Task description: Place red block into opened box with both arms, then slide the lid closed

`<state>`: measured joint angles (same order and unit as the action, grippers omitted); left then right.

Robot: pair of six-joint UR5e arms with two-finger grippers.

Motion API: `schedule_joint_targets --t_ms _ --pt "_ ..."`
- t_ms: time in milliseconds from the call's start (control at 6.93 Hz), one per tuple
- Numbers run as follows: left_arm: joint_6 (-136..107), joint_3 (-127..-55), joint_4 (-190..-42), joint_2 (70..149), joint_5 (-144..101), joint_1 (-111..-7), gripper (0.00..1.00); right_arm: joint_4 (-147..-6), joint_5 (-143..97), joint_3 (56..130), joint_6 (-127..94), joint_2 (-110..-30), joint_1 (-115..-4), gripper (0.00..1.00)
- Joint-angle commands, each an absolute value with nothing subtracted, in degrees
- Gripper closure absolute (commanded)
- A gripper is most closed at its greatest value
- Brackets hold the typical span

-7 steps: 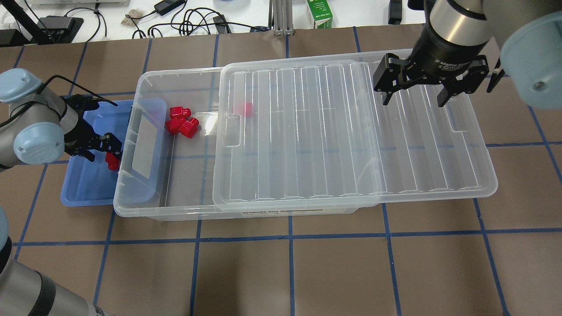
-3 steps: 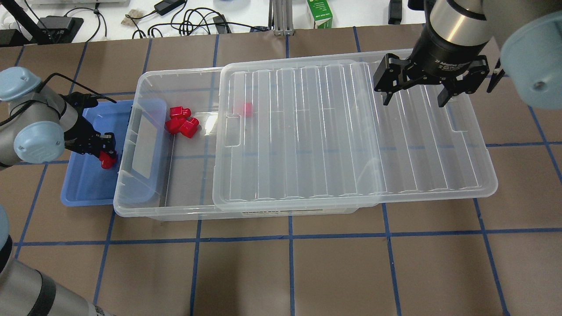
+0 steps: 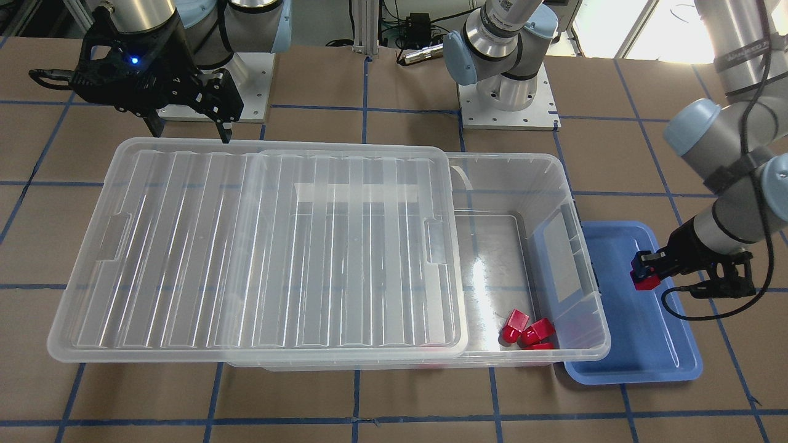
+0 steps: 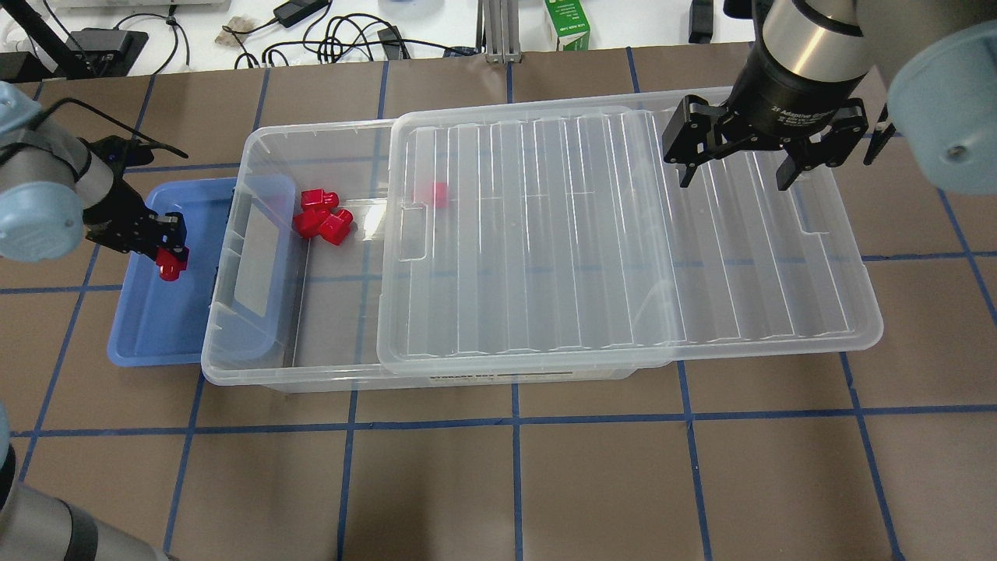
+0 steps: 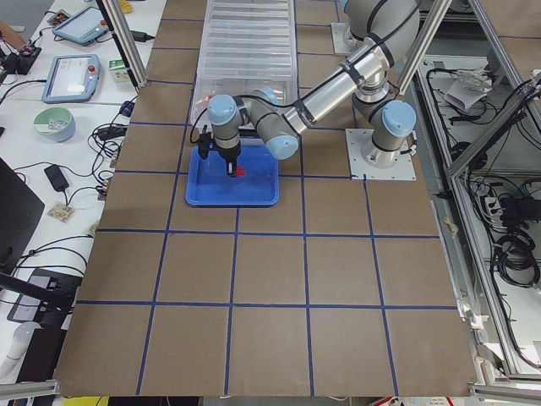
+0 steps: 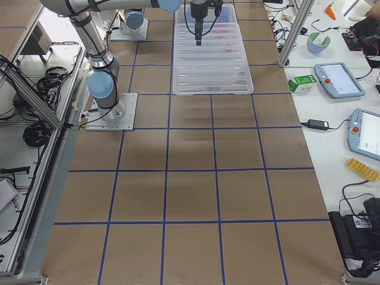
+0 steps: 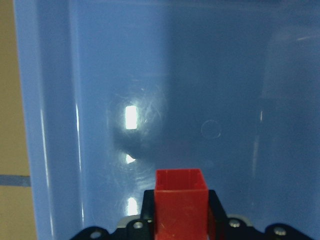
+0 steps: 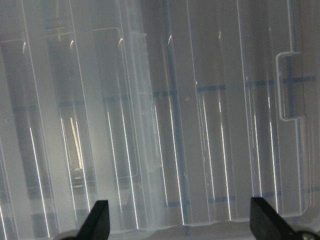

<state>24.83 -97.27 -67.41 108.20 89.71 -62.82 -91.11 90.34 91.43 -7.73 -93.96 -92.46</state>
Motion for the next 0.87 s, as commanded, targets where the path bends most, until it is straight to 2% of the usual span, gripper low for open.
schedule_joint_targets --t_ms 0,289,722 --pt "21.5 -89.4 -81.5 102.2 89.5 -67.5 1.0 -91.1 90.3 91.4 -7.7 -94.0 -92.5 0.0" --pt "9.6 -90.6 -81.8 99.3 90.3 -81.9 1.0 -91.1 90.3 91.4 -7.7 -94.0 -92.5 0.0" --pt "4.9 -99.8 -76.0 98.7 89.7 -85.0 1.0 -91.1 90.4 91.4 -7.6 -93.9 -92.2 0.0"
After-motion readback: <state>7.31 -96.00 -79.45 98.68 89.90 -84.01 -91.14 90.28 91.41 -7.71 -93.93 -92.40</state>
